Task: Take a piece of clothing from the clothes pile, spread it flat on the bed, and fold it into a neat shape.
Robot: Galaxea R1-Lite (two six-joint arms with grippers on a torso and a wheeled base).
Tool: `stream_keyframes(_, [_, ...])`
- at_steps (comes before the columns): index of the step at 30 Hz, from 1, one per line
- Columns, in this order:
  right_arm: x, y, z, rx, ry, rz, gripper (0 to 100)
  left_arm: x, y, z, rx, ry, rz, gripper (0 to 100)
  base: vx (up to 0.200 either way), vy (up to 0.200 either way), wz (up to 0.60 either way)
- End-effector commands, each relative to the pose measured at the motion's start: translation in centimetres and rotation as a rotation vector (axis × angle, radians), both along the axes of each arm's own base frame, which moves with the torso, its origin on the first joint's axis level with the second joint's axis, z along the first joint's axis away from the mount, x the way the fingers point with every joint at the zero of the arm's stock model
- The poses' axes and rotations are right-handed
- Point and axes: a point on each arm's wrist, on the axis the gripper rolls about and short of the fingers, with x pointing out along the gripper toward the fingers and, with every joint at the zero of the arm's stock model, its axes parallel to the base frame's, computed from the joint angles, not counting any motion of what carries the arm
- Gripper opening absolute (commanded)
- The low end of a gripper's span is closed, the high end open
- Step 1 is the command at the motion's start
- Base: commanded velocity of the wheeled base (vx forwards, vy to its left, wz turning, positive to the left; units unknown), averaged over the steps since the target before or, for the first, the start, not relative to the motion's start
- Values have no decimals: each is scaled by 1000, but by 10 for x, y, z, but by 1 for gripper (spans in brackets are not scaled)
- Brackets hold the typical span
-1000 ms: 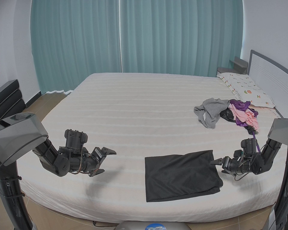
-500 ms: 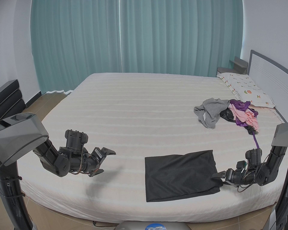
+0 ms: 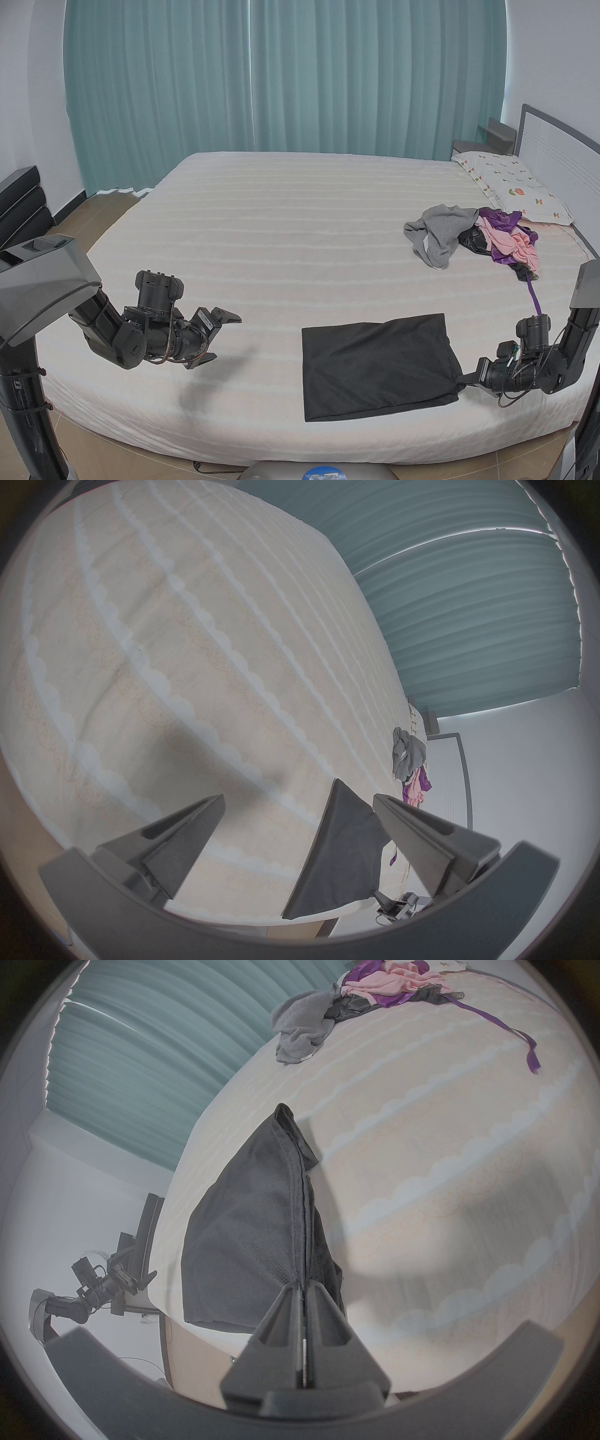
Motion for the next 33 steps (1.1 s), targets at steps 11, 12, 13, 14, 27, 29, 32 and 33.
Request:
stream_keyframes(11, [-6, -7, 5, -5, -7, -22, 0, 0, 0, 0, 0, 0, 0, 100, 0, 0, 0])
stream_keyframes(12, [-6, -7, 5, -5, -7, -22, 0, 0, 0, 0, 0, 0, 0, 100, 0, 0, 0])
stream_keyframes(13, [-6, -8, 5, -7, -6, -25, 0, 0, 0, 0, 0, 0, 0, 100, 0, 0, 0])
stream_keyframes(14, [-6, -9, 5, -14, -7, -26, 100, 0, 0, 0, -1, 0, 1, 100, 0, 0, 0])
stream_keyframes(27, [56, -11, 9, 53, -122, -108, 100, 0, 0, 0, -2, 1, 2, 100, 0, 0, 0])
stream_keyframes(29, [72, -11, 9, 78, -133, -141, 100, 0, 0, 0, -2, 1, 2, 100, 0, 0, 0])
stream_keyframes(32, [93, -4, 7, 96, -162, -150, 100, 0, 0, 0, -2, 1, 2, 100, 0, 0, 0])
stream_keyframes(33, [99, -3, 5, 99, -168, -156, 100, 0, 0, 0, -2, 1, 2, 100, 0, 0, 0])
